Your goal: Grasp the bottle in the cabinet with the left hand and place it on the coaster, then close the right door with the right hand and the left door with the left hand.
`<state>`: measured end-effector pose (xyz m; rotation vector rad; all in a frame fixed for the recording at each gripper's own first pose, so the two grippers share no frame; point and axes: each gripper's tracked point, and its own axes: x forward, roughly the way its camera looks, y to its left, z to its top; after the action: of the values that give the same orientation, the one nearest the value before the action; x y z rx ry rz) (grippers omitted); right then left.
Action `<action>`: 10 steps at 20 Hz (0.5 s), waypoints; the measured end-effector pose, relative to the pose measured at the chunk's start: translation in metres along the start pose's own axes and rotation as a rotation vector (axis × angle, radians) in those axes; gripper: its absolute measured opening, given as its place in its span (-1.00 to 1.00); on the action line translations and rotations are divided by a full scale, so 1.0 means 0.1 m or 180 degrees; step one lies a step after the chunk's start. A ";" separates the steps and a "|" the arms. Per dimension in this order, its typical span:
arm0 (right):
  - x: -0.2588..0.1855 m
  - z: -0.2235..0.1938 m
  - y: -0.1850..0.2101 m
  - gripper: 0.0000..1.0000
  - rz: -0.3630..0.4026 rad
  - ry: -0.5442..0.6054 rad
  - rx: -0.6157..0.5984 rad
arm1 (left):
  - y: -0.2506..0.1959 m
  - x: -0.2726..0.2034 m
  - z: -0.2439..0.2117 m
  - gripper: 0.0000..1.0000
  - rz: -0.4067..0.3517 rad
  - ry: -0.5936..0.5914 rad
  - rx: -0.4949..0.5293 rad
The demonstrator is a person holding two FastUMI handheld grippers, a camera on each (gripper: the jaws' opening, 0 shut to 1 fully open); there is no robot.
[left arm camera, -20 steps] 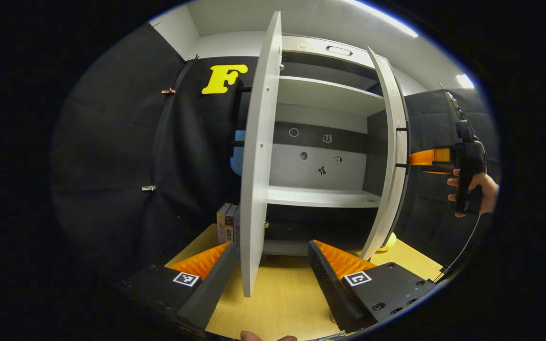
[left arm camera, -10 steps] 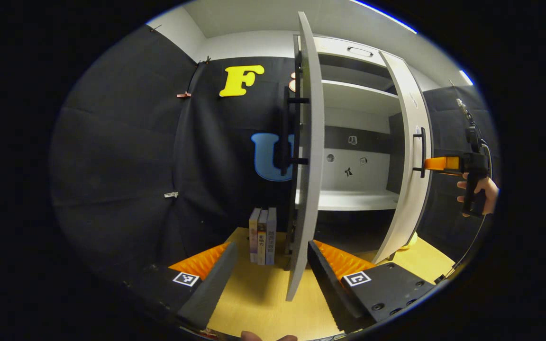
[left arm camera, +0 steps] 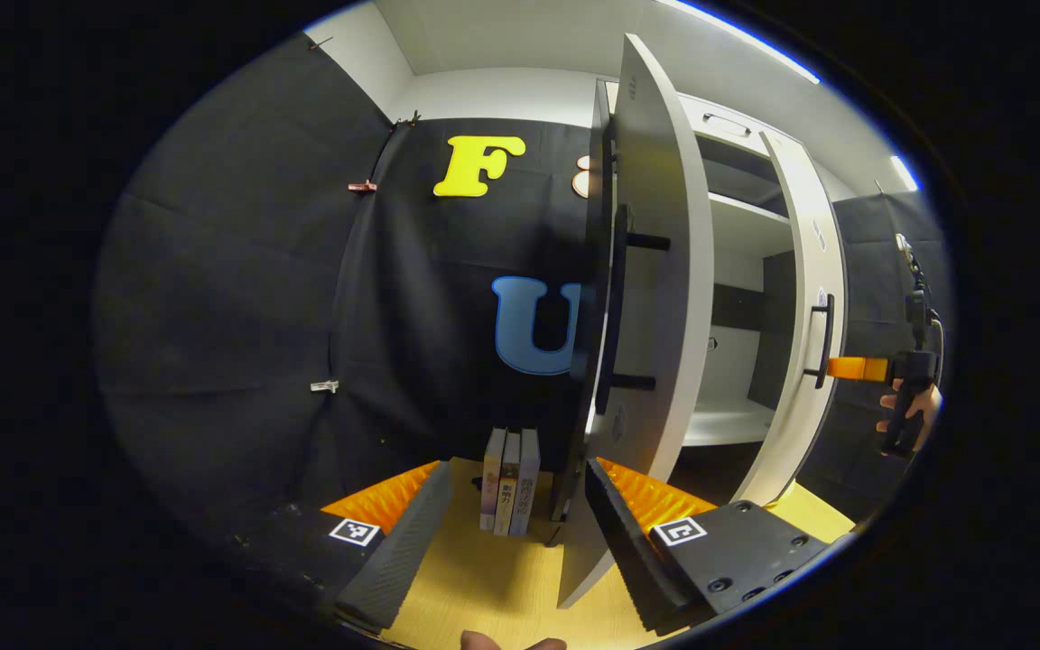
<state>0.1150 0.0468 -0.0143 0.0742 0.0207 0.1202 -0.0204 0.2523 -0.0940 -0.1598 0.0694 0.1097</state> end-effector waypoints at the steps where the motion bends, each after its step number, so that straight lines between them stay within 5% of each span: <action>1: -0.06 0.02 0.00 0.96 -0.0006 -0.0020 -0.0014 | -0.02 0.05 0.02 0.88 -0.0030 -0.0004 0.0011; 10: -0.61 0.17 -0.32 0.95 -0.0141 -0.0112 0.0094 | -0.24 0.08 -0.05 0.88 -0.0180 0.0036 -0.0056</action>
<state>0.0592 0.0068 0.0013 0.1051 -0.0112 0.0743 -0.0101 0.2288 -0.0960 -0.1799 0.0751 0.0530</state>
